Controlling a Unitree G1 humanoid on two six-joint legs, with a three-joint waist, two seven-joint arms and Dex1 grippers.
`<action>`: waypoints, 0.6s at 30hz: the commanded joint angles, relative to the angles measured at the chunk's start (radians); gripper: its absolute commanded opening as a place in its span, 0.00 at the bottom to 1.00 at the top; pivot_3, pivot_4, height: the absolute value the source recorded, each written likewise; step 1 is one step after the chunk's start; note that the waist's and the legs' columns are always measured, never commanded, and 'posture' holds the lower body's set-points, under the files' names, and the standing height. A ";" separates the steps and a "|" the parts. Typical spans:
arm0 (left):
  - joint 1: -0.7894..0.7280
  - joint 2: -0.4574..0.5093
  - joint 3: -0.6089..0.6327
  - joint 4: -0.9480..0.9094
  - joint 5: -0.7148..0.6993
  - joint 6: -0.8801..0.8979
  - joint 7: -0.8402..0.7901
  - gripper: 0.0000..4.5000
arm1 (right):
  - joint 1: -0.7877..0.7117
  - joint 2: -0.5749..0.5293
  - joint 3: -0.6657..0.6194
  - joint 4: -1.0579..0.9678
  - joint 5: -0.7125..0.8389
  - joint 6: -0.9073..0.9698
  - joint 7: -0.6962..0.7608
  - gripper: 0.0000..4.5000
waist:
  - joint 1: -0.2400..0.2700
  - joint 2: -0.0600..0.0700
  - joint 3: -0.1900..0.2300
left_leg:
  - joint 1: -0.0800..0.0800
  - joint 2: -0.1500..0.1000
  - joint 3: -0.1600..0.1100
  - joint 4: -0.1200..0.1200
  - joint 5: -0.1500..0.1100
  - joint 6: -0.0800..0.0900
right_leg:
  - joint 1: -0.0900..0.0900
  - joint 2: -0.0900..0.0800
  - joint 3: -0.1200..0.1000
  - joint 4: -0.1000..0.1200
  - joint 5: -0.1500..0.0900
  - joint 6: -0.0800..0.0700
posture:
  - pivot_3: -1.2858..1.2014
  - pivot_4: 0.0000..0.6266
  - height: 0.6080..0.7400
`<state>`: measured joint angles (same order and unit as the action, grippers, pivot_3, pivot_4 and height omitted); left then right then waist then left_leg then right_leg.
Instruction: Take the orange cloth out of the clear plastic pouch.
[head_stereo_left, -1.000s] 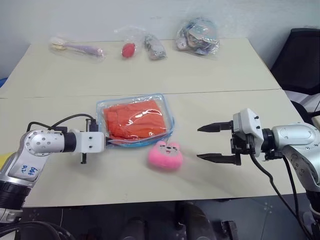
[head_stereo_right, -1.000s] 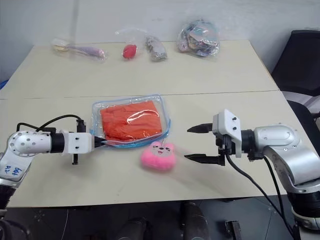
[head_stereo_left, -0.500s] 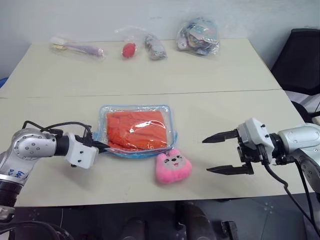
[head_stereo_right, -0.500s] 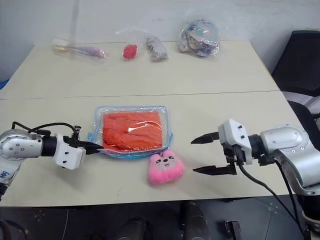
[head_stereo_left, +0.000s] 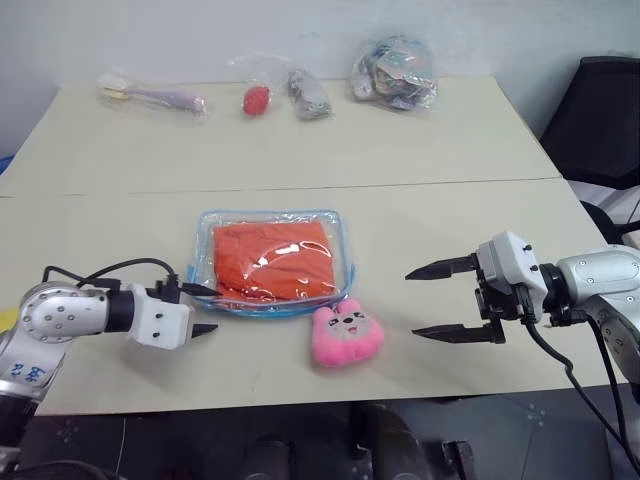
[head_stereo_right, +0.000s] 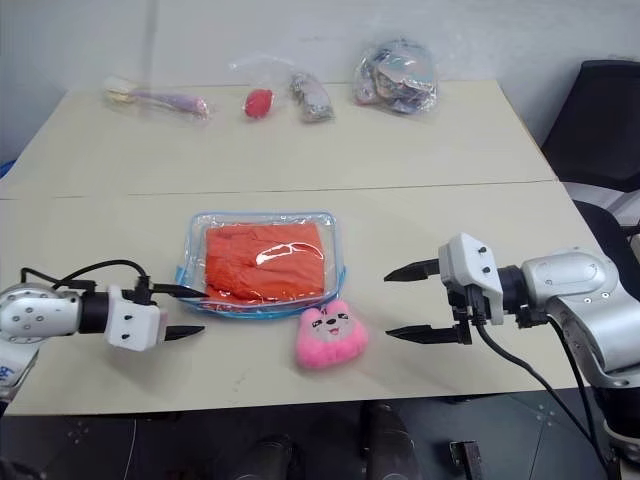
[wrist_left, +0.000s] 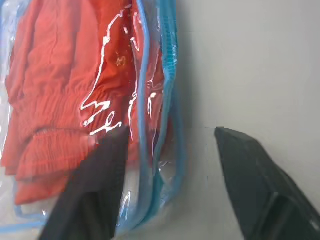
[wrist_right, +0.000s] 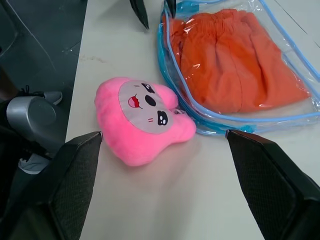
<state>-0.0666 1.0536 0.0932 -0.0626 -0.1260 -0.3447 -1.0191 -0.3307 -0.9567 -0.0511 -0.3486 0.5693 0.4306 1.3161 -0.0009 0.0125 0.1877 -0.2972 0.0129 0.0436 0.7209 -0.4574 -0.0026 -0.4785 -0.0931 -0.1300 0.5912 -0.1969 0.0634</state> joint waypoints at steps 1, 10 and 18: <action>0.082 0.050 0.167 -0.196 -0.203 0.302 -0.012 0.71 | -0.012 -0.007 -0.024 -0.003 0.002 -0.021 0.004 0.92 | 0.000 0.000 0.000 | 0.000 0.000 0.000 0.000 0.000 0.000 | 0.000 0.000 0.000 0.000 0.000 0.000 | 0.52 0.24 1.00; -0.129 0.077 0.172 -0.515 -0.817 1.020 0.176 0.71 | -0.049 0.009 -0.022 0.017 0.007 -0.028 -0.016 0.92 | 0.019 0.000 0.000 | 0.000 -0.001 -0.003 0.002 0.000 0.000 | 0.002 -0.002 0.000 0.000 0.000 0.000 | 0.52 0.24 1.00; -0.409 -0.052 -0.086 -0.473 -0.808 1.183 0.182 0.71 | -0.026 0.003 -0.027 -0.010 -0.003 -0.035 -0.030 0.92 | 0.021 0.000 0.000 | 0.001 -0.002 -0.001 0.003 0.000 0.000 | 0.004 0.000 0.001 0.000 0.001 0.000 | 0.52 0.24 1.00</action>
<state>-0.4523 1.0130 0.0451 -0.5354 -0.9450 0.8208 -0.8237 -0.3615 -0.9453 -0.0515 -0.3185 0.5681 0.4124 1.2928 0.0204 0.0125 0.1879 -0.2964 0.0110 0.0425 0.7238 -0.4574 -0.0028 -0.4739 -0.0932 -0.1291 0.5915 -0.1960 0.0632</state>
